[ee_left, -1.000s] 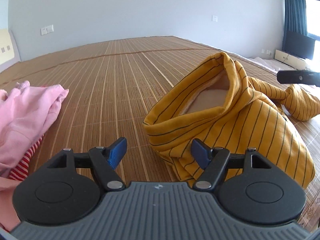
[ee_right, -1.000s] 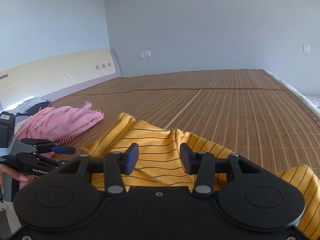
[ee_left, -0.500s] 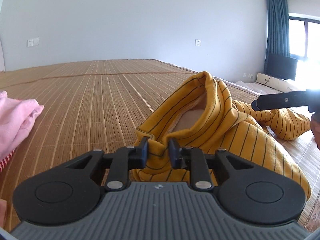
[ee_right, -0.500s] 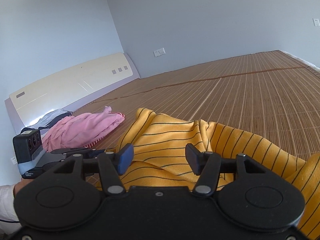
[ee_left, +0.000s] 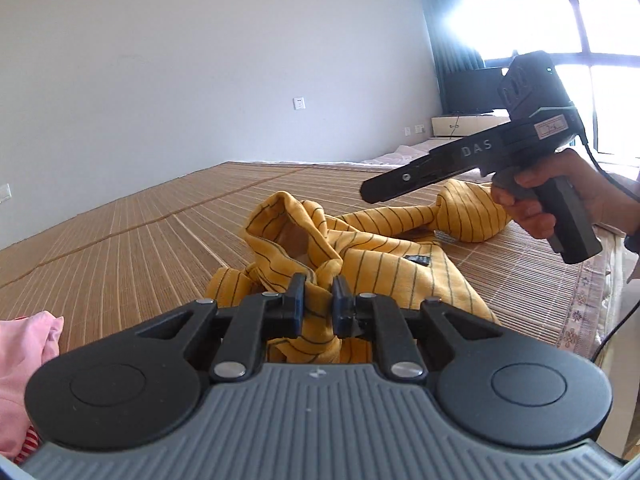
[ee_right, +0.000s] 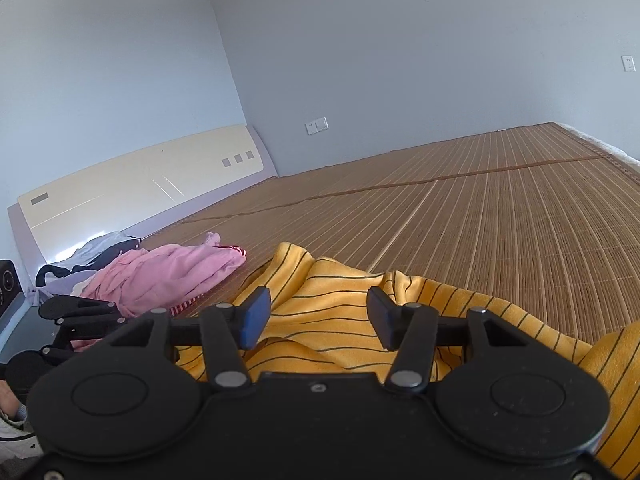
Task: Fold clothes
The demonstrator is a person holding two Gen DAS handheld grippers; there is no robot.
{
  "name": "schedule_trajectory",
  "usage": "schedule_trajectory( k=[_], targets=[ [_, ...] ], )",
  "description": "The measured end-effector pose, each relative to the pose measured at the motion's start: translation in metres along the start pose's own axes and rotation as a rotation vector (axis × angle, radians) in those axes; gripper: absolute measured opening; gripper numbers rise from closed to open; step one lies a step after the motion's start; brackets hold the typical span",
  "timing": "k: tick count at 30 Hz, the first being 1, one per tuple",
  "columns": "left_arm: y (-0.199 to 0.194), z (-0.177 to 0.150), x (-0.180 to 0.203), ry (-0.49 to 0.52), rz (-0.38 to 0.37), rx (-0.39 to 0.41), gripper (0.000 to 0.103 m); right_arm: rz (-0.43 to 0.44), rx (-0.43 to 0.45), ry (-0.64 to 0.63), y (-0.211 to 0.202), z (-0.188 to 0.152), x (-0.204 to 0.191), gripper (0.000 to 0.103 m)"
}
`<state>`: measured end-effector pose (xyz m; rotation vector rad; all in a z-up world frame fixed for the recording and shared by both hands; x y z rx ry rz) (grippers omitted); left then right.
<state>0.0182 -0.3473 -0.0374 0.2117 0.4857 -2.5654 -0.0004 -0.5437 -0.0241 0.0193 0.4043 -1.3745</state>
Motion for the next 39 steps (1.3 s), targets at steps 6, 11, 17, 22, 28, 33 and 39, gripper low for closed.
schedule_trajectory(
  k=[6, 11, 17, 22, 28, 33, 39],
  targets=[
    [-0.006, -0.014, 0.031, 0.064, -0.054, -0.027, 0.016, -0.009, -0.006, -0.051, 0.007, -0.004, -0.012, 0.062],
    [-0.015, -0.023, 0.032, 0.096, -0.042, -0.040, 0.016, -0.125, -0.018, -0.222, 0.002, -0.002, -0.007, 0.062],
    [-0.019, -0.033, 0.016, 0.098, -0.002, -0.077, 0.016, -0.135, -0.080, -0.407, 0.024, -0.001, -0.001, 0.061],
    [-0.028, -0.043, 0.010, 0.108, 0.000, -0.117, 0.016, 0.018, -0.096, -0.548, 0.044, -0.004, -0.016, 0.077],
    [-0.029, -0.048, -0.014, 0.072, 0.072, -0.123, 0.017, 0.092, -0.171, -0.695, 0.066, -0.001, -0.023, 0.078],
    [-0.006, -0.047, -0.039, -0.083, 0.095, -0.117, 0.059, 0.063, -0.221, -0.548, 0.082, 0.002, -0.007, 0.078],
    [0.024, -0.053, -0.061, -0.237, 0.120, -0.133, 0.064, 0.064, -0.246, -0.438, 0.097, -0.002, -0.001, 0.078]
  ],
)
Point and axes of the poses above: each gripper's, at about its wrist camera, not at the fingertips, and y roughly the way its jaws point, x to its right, z to its top, the point moved 8 cm from there along y, roughly the way its jaws point, and after that the axes turned 3 degrees about z, right-handed, at the moved point
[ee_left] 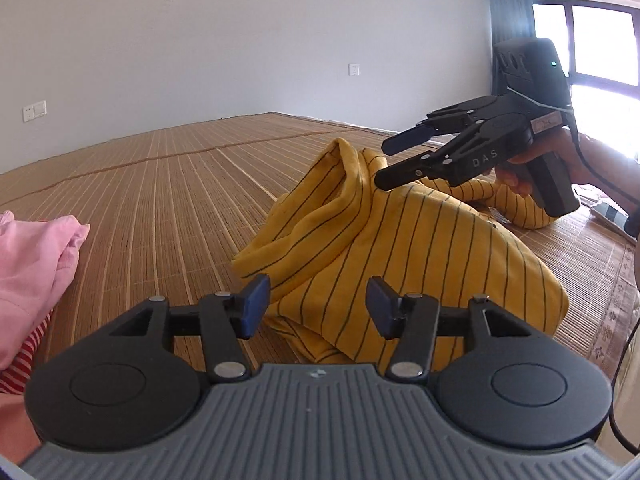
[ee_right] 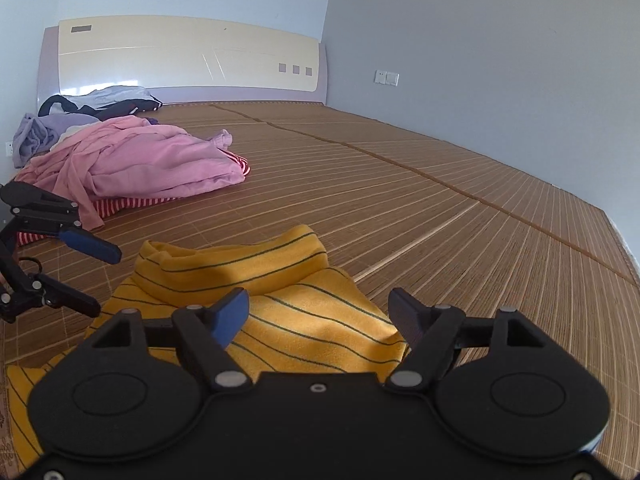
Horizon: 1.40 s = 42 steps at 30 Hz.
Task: Fold clothes
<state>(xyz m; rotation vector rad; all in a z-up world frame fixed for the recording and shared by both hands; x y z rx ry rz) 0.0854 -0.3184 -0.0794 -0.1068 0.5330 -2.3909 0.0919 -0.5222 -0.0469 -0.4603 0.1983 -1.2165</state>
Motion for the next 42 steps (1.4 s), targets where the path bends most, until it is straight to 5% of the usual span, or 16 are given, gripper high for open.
schedule_trajectory(
  k=[4, 10, 16, 19, 21, 23, 26, 36, 42],
  targets=[
    [0.012, -0.008, -0.010, -0.042, 0.057, -0.022, 0.075, 0.046, 0.016, 0.085, 0.002, -0.003, 0.004, 0.078],
    [0.030, -0.001, -0.010, -0.161, -0.055, -0.070, 0.077, 0.014, 0.062, 0.116, 0.007, -0.004, 0.006, 0.078],
    [0.047, -0.003, -0.003, -0.218, -0.079, -0.114, 0.077, -0.020, 0.048, 0.082, 0.015, -0.009, 0.001, 0.075],
    [0.044, -0.003, -0.001, -0.203, -0.065, -0.102, 0.071, -0.029, 0.036, 0.090, 0.018, -0.011, 0.000, 0.043],
    [0.038, -0.002, -0.003, -0.184, -0.038, -0.090, 0.039, -0.052, 0.031, 0.093, 0.016, -0.008, 0.000, 0.016],
    [0.031, 0.003, -0.002, -0.148, -0.020, -0.062, 0.026, -0.059, 0.071, 0.095, 0.005, 0.001, 0.000, 0.014],
    [0.014, 0.019, 0.003, -0.062, 0.025, 0.015, 0.021, -0.065, 0.168, 0.072, -0.022, 0.026, -0.006, 0.014],
    [-0.117, 0.130, 0.025, 0.241, 0.266, 0.387, 0.020, -0.231, 0.550, -0.128, -0.145, 0.114, -0.068, 0.013],
    [-0.179, 0.172, 0.051, 0.383, 0.352, 0.503, 0.020, -0.349, 0.698, -0.176, -0.196, 0.138, -0.101, 0.013]
  ],
)
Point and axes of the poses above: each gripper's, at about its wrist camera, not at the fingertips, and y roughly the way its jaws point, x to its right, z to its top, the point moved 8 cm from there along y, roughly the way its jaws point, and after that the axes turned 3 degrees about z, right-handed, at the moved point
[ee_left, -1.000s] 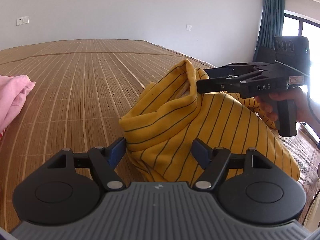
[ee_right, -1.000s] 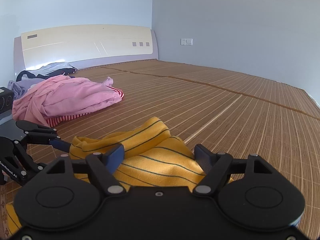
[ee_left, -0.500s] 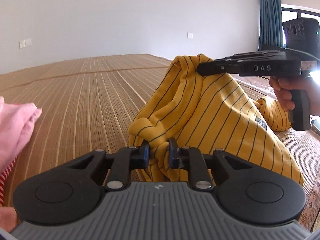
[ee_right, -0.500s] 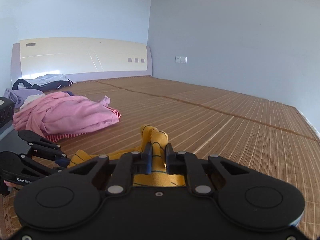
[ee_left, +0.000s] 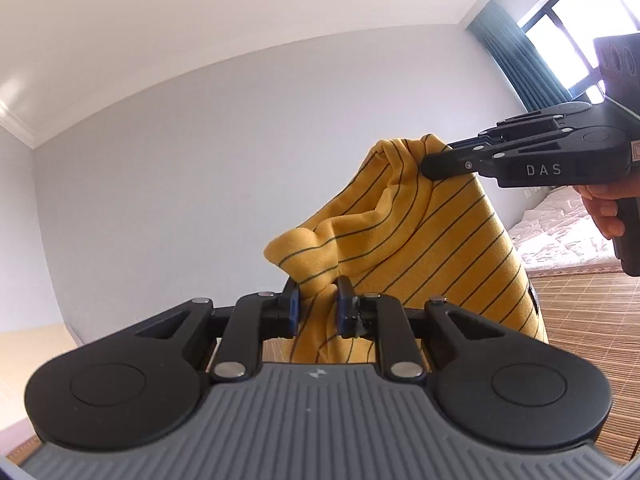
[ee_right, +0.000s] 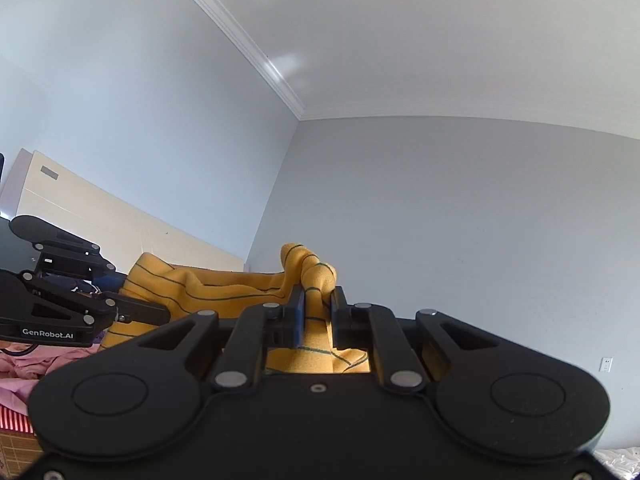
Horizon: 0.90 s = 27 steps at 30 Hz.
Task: Fold clothes
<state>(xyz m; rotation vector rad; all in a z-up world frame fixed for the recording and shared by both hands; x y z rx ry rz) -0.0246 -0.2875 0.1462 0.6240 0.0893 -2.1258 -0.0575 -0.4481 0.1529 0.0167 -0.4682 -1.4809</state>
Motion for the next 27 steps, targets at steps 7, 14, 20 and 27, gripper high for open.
schedule_trajectory(
  k=[7, 14, 20, 27],
  targets=[
    [-0.041, 0.058, -0.024, 0.083, 0.066, 0.105, 0.021, -0.068, 0.089, -0.015, -0.014, 0.063, -0.006, 0.013],
    [-0.034, 0.095, -0.056, 0.133, 0.054, 0.130, 0.021, -0.154, 0.100, -0.069, 0.005, 0.101, -0.007, 0.013],
    [0.099, 0.002, -0.043, 0.119, -0.021, -0.101, 0.021, -0.175, -0.236, -0.025, 0.105, -0.008, -0.010, 0.014],
    [0.196, -0.169, 0.012, 0.031, -0.185, -0.473, 0.024, -0.099, -0.571, 0.148, 0.142, -0.163, 0.006, 0.041]
  ],
)
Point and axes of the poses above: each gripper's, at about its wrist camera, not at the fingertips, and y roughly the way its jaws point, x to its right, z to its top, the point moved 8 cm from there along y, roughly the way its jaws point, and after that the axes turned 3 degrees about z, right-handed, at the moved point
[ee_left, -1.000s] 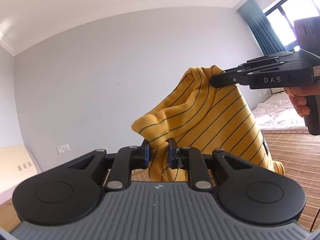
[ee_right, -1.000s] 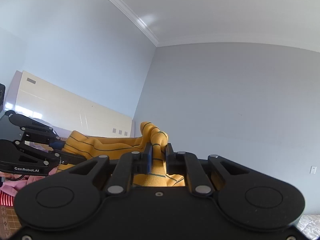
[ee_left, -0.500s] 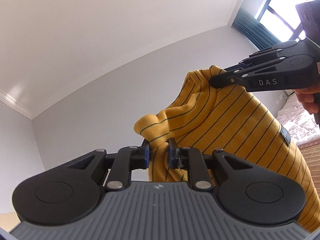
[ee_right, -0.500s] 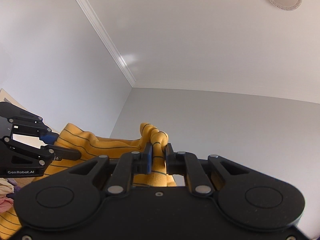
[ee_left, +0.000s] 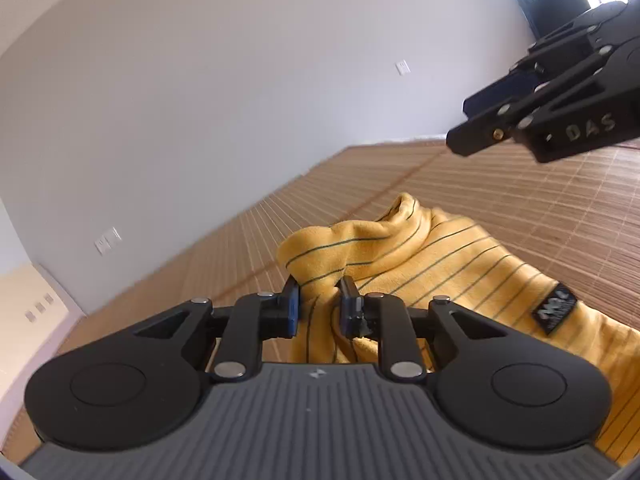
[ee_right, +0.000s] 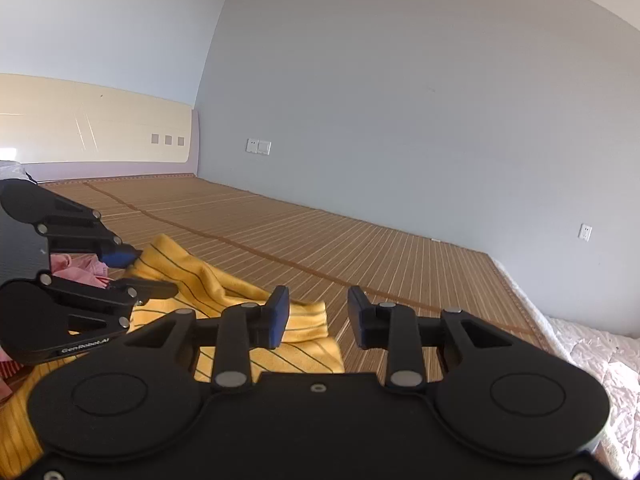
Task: Fold clothes
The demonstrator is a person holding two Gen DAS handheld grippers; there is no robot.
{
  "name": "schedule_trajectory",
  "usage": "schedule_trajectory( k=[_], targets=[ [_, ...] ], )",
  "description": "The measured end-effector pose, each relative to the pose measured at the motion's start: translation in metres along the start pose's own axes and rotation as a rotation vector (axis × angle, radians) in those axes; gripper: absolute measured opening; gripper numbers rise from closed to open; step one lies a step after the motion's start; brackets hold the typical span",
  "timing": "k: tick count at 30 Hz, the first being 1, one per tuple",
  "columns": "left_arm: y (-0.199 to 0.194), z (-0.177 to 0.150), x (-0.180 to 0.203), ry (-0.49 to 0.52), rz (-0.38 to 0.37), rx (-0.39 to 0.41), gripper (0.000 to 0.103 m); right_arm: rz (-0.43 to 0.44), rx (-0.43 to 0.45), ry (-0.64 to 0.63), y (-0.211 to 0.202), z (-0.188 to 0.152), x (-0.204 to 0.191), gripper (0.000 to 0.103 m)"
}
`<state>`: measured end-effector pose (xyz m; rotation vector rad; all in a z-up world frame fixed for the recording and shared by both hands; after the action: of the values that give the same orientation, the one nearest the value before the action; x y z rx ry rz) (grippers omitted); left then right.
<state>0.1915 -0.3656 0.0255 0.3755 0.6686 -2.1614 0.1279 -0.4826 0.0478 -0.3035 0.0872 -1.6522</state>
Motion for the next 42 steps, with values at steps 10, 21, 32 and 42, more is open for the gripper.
schedule_trajectory(
  k=[10, 21, 32, 42],
  targets=[
    [-0.040, -0.038, -0.008, -0.080, 0.035, 0.018, 0.058, 0.170, -0.320, 0.254, -0.052, -0.134, 0.024, 0.052],
    [-0.104, -0.025, 0.039, -0.071, -0.086, 0.048, 0.063, 0.203, -0.319, 0.194, -0.055, -0.152, -0.037, 0.012],
    [-0.092, -0.045, 0.037, -0.185, -0.158, -0.009, 0.064, 0.320, -0.166, -0.300, -0.068, -0.145, -0.163, 0.028],
    [-0.015, -0.100, 0.084, -0.171, -0.160, -0.181, 0.064, 0.428, -0.174, -0.065, -0.114, -0.118, -0.091, 0.049]
  ],
)
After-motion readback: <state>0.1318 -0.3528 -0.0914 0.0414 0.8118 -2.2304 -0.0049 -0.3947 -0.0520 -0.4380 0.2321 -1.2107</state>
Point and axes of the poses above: each gripper's, at about its wrist camera, not at the fingertips, and y roughly the way its jaws point, x to its right, z to its top, the point moved 8 cm from there along y, roughly the way its jaws point, and after that the axes turned 3 degrees about z, right-handed, at the moved point
